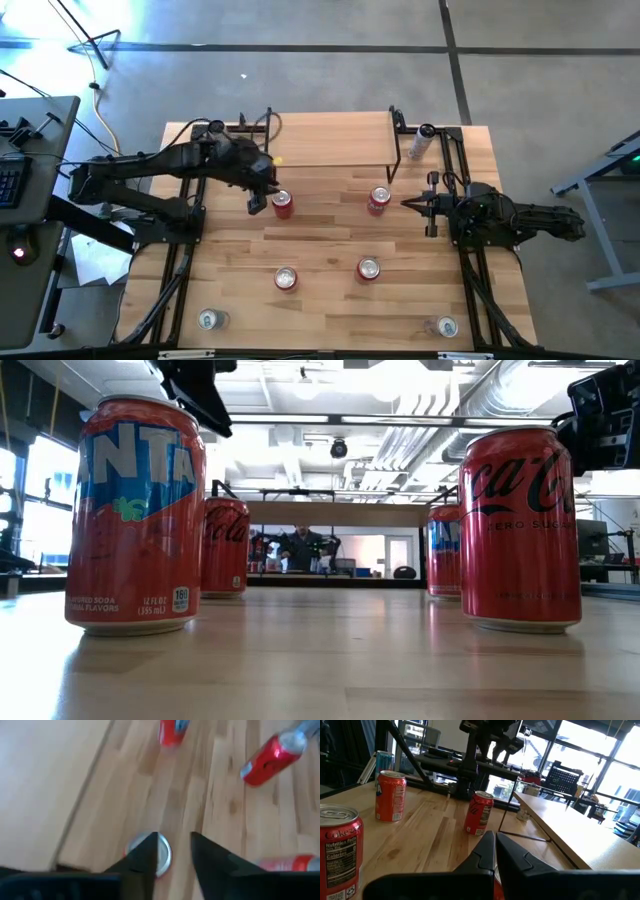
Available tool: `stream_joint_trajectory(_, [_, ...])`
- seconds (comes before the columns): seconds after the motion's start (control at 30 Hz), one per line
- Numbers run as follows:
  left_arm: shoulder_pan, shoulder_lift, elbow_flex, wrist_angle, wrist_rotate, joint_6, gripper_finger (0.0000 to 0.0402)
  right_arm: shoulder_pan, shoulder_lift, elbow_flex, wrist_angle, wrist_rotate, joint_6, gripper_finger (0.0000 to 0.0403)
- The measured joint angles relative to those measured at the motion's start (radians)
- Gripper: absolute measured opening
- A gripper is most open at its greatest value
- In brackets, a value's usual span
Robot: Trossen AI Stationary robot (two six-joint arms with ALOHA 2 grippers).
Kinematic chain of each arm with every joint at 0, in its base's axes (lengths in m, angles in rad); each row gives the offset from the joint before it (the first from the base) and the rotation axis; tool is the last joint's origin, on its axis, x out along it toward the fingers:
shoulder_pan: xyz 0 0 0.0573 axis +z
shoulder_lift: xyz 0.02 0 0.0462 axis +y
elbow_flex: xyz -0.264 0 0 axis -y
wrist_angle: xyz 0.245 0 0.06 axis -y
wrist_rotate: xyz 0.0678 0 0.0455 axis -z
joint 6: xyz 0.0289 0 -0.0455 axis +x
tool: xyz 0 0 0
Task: Place canned beverage on shelf
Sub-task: Put the top red and black soda can on the shelf
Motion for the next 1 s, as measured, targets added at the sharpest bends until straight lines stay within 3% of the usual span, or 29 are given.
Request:
stream_joint_trajectory(0.23, [-0.071,0.142,0.121,-0.168,-0.084,-0.081,0.0272,0.000,0.000,0.000,0.000,0.000,0.000,0.0000])
stream_joint_trajectory(0.37, [-0.079,0.228,0.176,-0.238,-0.106,-0.087,0.0322,0.000,0.000,0.000,0.000,0.000,0.000,0.0000])
stream_joint_trajectory(0.67, [-0.057,0.396,0.256,-0.295,-0.165,-0.014,0.0342,0.000,0.000,0.000,0.000,0.000,0.000,0.0000])
stream_joint_trajectory(1.0, [0.013,0.523,0.284,-0.344,-0.098,0.008,0.0342,0.000,0.000,0.000,0.000,0.000,0.000,0.0000])
